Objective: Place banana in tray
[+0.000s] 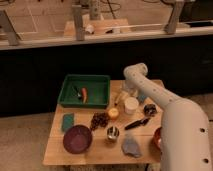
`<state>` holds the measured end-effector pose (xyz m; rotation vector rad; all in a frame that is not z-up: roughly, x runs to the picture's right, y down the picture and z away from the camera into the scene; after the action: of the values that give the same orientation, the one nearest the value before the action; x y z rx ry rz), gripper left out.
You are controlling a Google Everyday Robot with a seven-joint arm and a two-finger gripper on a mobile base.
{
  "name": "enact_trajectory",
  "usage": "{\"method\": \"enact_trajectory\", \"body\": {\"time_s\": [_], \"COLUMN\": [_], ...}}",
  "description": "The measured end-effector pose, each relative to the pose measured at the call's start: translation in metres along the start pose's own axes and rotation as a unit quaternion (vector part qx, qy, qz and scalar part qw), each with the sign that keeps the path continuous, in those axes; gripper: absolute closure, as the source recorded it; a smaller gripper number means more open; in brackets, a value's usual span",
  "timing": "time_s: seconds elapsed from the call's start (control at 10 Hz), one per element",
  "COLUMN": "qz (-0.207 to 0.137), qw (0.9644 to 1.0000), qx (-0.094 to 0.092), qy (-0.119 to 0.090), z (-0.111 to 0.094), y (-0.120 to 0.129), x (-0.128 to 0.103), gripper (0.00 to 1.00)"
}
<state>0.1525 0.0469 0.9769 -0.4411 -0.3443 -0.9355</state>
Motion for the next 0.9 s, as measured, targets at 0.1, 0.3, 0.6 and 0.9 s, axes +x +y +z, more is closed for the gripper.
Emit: {"method": "enact_trajectory", "body": {"time_s": [0.1,0.3,0.6,0.9], "qz": [0.000,0.003,0.005,0.005], "qw": [1.0000,1.0000,0.9998,0.9997], "qx": [-0.003,-0.008,-0.017,-0.022], "qy": [-0.001,-0.001,-0.004,-0.005], "z": [0.002,0.005,0.012,0.013], "y": [0.001,0.002,0.005,0.008], "x": [0.000,0.001,-0.001,-0.002], "gripper": [0.20,0.20,0.42,0.72]}}
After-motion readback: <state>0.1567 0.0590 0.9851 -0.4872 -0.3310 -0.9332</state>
